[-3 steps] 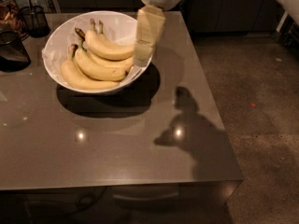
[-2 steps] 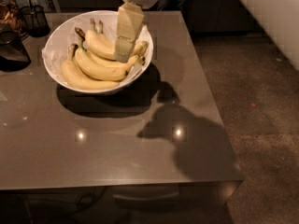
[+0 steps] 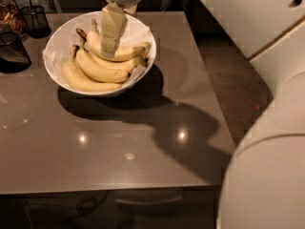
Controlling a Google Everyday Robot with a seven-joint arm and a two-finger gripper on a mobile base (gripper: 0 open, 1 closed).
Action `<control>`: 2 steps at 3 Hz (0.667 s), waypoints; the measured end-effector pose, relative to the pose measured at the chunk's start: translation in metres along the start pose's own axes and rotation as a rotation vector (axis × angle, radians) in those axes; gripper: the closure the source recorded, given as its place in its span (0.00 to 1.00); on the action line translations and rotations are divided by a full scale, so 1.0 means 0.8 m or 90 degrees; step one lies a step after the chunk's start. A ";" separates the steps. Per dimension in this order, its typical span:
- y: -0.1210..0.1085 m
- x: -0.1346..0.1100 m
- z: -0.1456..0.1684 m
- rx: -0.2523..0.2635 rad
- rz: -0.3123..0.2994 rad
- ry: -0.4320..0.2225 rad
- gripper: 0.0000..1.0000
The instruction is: Pick banana from white bowl
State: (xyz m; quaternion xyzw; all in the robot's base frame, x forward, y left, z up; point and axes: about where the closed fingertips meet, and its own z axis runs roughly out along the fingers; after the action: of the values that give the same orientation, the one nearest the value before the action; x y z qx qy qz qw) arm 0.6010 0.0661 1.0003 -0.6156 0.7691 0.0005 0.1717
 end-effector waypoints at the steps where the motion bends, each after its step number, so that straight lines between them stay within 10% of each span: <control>1: -0.017 -0.008 0.014 -0.004 0.020 0.003 0.23; 2: -0.029 -0.013 0.030 -0.010 0.034 0.009 0.31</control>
Offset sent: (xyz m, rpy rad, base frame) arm 0.0255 -0.0056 -0.0264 -0.0732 0.1276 -0.0797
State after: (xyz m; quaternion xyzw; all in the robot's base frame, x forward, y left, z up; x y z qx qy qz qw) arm 0.6309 0.0757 0.9856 -0.5963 0.7863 0.0066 0.1614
